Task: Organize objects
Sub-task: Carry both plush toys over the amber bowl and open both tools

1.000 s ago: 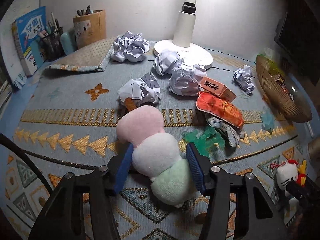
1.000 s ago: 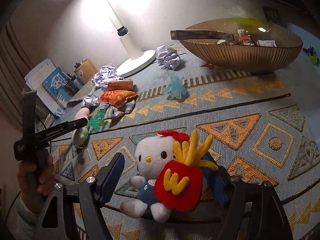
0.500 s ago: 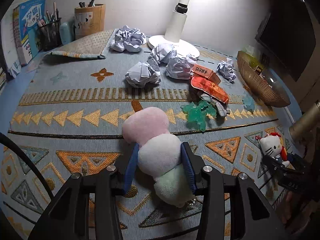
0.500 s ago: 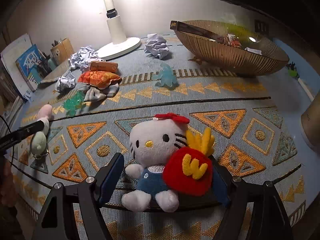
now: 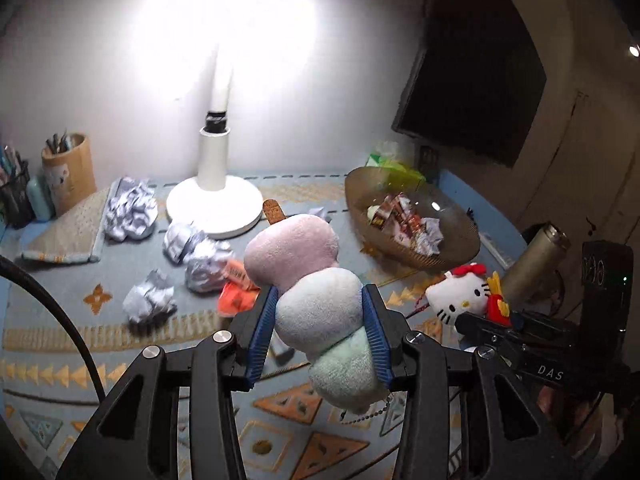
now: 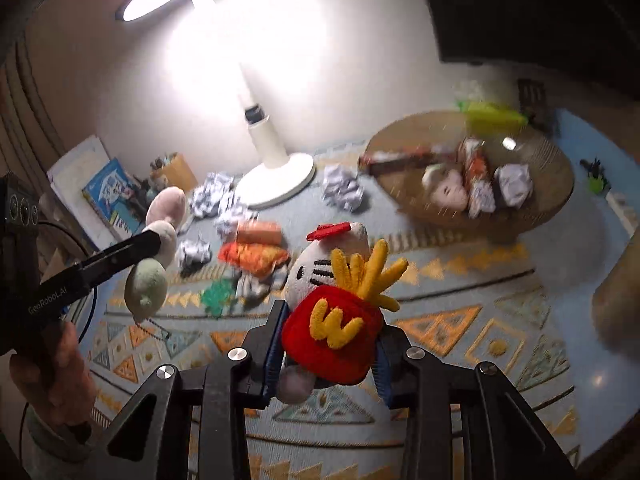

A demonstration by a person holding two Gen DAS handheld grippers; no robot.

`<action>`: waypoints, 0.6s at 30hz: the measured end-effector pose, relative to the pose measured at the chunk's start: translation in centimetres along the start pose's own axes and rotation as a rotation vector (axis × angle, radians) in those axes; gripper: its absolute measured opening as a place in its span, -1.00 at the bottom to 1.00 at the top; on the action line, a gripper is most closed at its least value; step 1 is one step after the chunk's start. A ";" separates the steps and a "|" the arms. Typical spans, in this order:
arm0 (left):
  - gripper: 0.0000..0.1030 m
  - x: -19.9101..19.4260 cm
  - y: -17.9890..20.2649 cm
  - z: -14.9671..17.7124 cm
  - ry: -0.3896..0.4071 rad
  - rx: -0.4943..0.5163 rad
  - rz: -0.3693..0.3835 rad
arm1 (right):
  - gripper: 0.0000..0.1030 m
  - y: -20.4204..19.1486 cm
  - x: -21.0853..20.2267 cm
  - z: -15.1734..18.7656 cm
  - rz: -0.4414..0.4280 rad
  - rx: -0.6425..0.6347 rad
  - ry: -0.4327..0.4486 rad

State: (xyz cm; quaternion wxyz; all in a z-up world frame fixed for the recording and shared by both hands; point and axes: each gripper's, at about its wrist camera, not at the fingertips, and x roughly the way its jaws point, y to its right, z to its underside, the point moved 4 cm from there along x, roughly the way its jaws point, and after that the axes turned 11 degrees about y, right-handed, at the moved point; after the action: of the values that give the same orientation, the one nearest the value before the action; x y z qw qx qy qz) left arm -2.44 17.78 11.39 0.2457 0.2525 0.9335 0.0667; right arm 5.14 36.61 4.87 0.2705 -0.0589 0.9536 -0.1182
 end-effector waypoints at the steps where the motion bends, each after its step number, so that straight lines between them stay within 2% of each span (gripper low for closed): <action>1: -0.22 1.1 1.1 -1.4 0.011 0.018 0.029 | -0.29 0.8 -0.5 -1.7 0.029 0.003 0.052; 4: -0.22 5.2 4.1 -5.1 0.022 0.072 0.075 | -0.29 3.3 -0.6 -6.4 0.159 0.000 0.163; 7: -0.22 9.8 6.6 -7.6 0.023 0.112 0.109 | -0.29 5.5 0.6 -9.9 0.217 0.017 0.200; 10: -0.16 14.1 8.0 -9.1 0.013 0.079 0.178 | -0.24 7.3 2.5 -12.0 0.271 0.028 0.212; 11: 0.07 15.6 8.4 -9.3 0.002 0.076 0.213 | -0.19 7.9 3.3 -12.4 0.282 0.032 0.209; 12: 0.48 17.1 8.7 -9.2 -0.020 0.088 0.226 | 0.07 8.5 4.2 -12.7 0.286 0.032 0.198; 13: 0.59 18.5 8.6 -9.1 -0.024 0.076 0.216 | 0.21 9.3 5.2 -12.9 0.306 0.032 0.177; 14: 0.73 19.8 8.4 -8.7 -0.042 0.066 0.208 | 0.26 10.1 6.0 -12.7 0.334 0.032 0.145; 16: 0.73 21.7 7.5 -7.5 -0.103 0.047 0.188 | 0.26 11.9 6.7 -11.9 0.357 0.044 0.103; 18: 0.73 22.3 6.6 -6.1 -0.136 0.015 0.201 | 0.26 13.1 6.3 -10.7 0.390 0.085 0.096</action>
State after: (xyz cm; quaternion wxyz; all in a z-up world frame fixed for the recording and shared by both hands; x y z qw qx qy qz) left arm -19.29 34.70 8.90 0.2984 0.3506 0.8852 0.0667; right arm -6.50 50.26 7.17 0.2449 0.1442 0.9528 -0.1064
